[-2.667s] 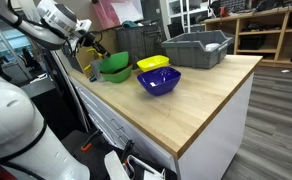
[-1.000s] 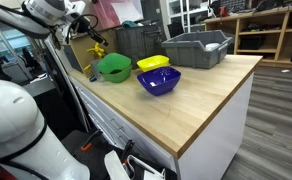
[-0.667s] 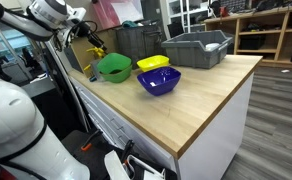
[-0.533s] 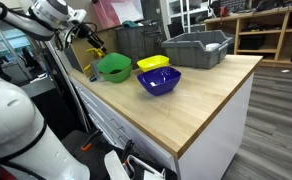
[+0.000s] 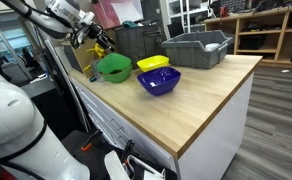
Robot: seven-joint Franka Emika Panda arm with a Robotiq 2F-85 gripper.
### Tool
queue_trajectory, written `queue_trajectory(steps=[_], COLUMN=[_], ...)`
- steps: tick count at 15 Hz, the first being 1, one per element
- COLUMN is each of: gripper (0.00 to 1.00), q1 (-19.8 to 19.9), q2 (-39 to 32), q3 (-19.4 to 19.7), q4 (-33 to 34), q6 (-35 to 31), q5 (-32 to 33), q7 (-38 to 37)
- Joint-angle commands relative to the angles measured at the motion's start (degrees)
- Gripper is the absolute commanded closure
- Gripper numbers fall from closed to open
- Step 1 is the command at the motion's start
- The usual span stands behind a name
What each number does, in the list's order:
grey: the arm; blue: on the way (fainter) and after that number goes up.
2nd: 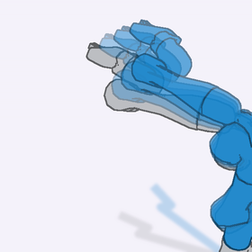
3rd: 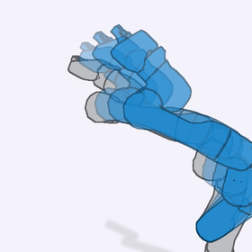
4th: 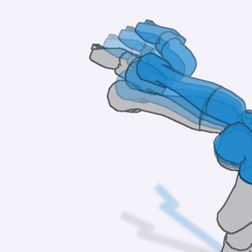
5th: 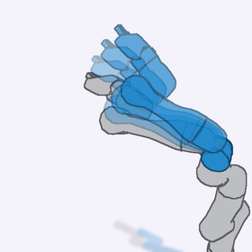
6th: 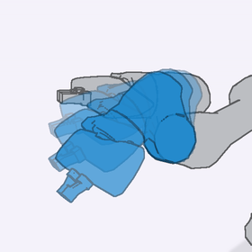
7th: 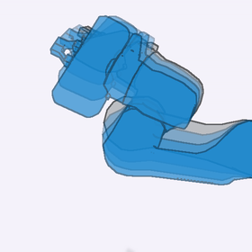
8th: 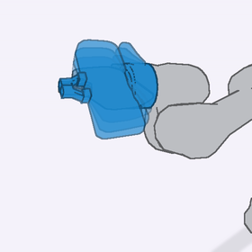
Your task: Remove the top green bowl from the stacked bowls and place it in between the blue and yellow bowls
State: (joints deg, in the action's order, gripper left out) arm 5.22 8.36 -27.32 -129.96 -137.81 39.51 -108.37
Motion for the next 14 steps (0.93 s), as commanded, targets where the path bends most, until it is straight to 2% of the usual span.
queue_trajectory(steps=[1, 3, 4, 5, 11, 14], gripper=[0.00, 0.00, 0.25, 0.26, 0.73, 0.90], q1=[-5.41, -8.21, -9.44, -10.62, -14.80, -15.32], q2=[-7.20, -9.62, -10.61, -11.41, -12.99, -12.68], q3=[5.21, 7.92, 9.13, 10.14, 14.13, 15.06], q4=[5.69, 7.14, 7.63, 8.18, 9.98, 9.96], q6=[4.20, 4.38, 3.85, 3.52, 2.66, 2.47], q5=[1.25, -0.15, -0.94, -1.91, -6.17, -7.64], q7=[-4.89, -5.62, -5.91, -6.11, -5.45, -5.22])
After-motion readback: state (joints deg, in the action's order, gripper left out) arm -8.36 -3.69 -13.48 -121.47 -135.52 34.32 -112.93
